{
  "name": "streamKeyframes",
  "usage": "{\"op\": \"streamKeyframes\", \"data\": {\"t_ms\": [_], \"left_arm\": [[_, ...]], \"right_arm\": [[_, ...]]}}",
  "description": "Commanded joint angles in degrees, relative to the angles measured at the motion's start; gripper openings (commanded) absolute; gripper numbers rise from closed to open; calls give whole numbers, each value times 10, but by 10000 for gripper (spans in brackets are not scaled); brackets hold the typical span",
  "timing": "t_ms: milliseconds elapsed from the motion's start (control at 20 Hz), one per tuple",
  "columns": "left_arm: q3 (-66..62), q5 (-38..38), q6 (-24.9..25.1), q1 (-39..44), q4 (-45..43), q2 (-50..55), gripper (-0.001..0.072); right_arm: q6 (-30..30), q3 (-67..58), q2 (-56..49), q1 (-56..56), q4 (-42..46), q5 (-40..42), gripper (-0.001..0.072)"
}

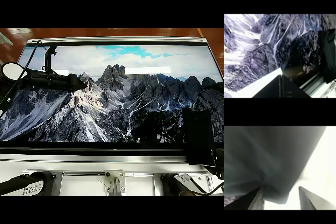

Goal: Fold the shirts.

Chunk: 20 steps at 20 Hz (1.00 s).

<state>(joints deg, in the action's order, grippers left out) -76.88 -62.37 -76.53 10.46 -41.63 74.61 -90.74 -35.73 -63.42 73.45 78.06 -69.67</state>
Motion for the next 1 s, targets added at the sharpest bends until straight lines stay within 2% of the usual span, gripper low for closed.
{"op": "streamKeyframes", "data": {"t_ms": [0,100,150,250,350,400,500,600,700,950], "left_arm": [[0,-8,4,-1,0,0,45],[0,-26,25,-1,0,0,45],[0,-30,41,-1,-1,0,45],[-1,-31,33,2,-50,0,43],[-11,-34,-57,26,-223,0,43],[-17,-45,-105,47,-332,1,43],[-23,-75,-179,85,-489,2,43],[-24,-113,-187,96,-508,8,58],[-24,-143,-154,94,-466,21,587],[-24,-148,-155,94,-460,37,584]], "right_arm": [[40,-40,32,-1,73,-72,560],[24,-115,53,-1,80,-100,559],[18,-152,66,-1,40,-89,559],[45,-216,93,-13,-120,-11,558],[115,-253,106,-82,-213,31,558],[146,-266,105,-144,-213,20,558],[151,-268,103,-287,-149,-7,558],[117,-268,95,-412,-53,-26,559],[94,-268,82,-483,-19,-38,559],[94,-268,61,-549,-20,-57,559]]}}
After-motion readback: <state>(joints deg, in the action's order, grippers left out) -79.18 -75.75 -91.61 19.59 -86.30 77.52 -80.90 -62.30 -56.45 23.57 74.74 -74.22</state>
